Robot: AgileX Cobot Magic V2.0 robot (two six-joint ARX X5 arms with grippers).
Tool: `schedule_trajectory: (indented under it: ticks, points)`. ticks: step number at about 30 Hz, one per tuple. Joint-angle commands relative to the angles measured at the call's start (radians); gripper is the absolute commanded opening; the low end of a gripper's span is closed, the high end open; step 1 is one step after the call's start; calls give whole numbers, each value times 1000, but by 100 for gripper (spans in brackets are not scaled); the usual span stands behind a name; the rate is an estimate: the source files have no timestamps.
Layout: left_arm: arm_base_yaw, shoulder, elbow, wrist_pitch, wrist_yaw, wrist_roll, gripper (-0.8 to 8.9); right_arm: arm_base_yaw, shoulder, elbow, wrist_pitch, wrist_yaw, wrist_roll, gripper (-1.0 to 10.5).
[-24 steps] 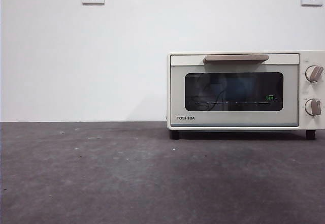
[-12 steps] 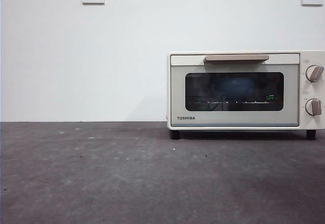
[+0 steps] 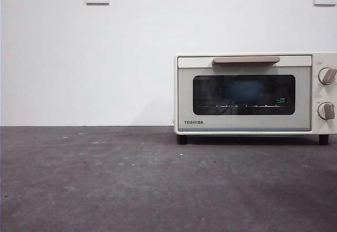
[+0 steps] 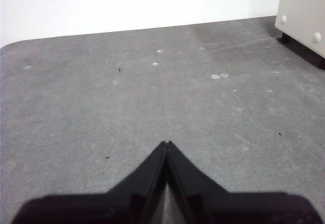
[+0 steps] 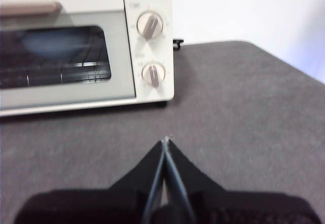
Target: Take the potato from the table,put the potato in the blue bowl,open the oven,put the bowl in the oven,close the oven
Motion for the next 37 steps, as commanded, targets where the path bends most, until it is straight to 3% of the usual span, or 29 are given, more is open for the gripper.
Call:
schedule_trajectory:
  ticks: [1, 37]
  points:
    - [4, 2, -10, 5, 3, -4, -4, 0, -1, -11, -38, -4, 9, 1]
    - [4, 7, -10, 5, 3, -4, -4, 0, 0, -11, -40, -6, 13, 1]
